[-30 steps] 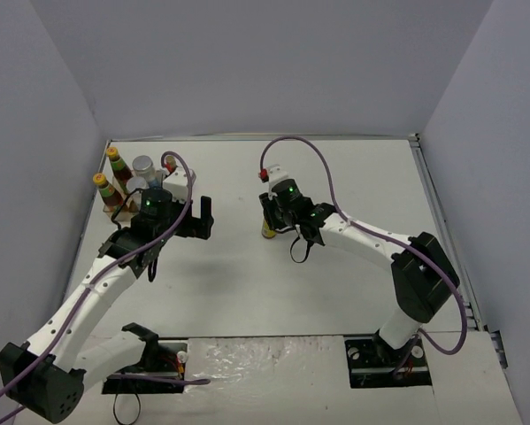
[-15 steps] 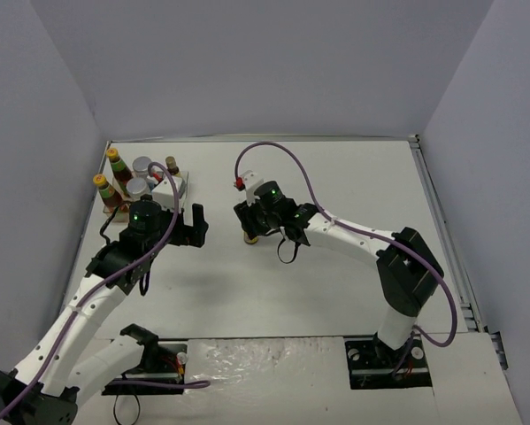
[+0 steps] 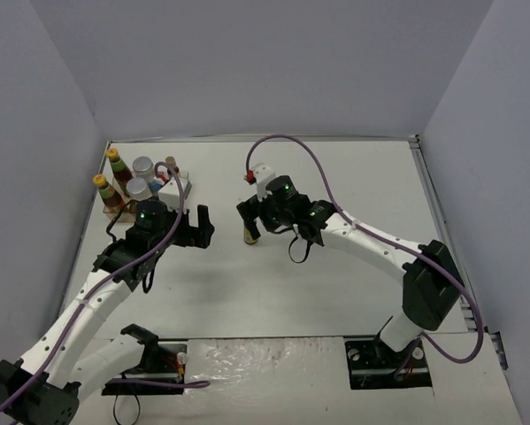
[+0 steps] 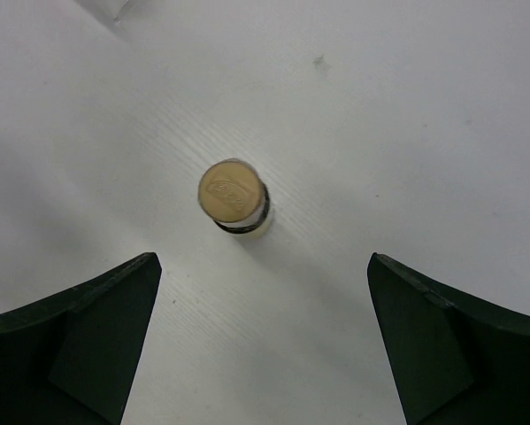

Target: Organize the condiment bottles

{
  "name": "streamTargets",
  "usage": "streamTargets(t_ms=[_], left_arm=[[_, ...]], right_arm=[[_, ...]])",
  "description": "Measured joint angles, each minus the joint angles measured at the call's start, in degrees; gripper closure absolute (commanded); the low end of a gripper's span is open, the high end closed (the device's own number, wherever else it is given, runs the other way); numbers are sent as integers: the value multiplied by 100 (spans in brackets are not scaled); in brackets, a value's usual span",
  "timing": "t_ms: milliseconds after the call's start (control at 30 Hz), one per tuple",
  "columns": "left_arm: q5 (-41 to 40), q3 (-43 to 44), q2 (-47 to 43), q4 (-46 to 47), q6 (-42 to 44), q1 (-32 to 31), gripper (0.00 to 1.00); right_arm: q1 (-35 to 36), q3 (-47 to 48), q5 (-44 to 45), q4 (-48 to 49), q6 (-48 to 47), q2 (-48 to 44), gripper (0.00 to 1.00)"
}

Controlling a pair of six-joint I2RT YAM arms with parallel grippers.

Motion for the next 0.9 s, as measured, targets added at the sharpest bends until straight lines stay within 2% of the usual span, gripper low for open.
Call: streamTargets(t_ms=[300, 467, 733, 900], left_arm=[[-50, 57, 959, 521, -13, -693, 3], [-251, 261, 1674, 971, -15, -1131, 3], [-586, 644, 2793, 1778, -11, -1367, 13], [-691, 894, 3325, 2000, -5, -1369, 26]], right_arm=[[-905, -592, 596, -327, 253, -2075, 0], [-1162, -809, 874, -428, 446, -2748, 0], [-1227, -1159, 1050, -794, 654, -3180, 0], [-1234, -1224, 1138, -964, 686, -3409, 0]])
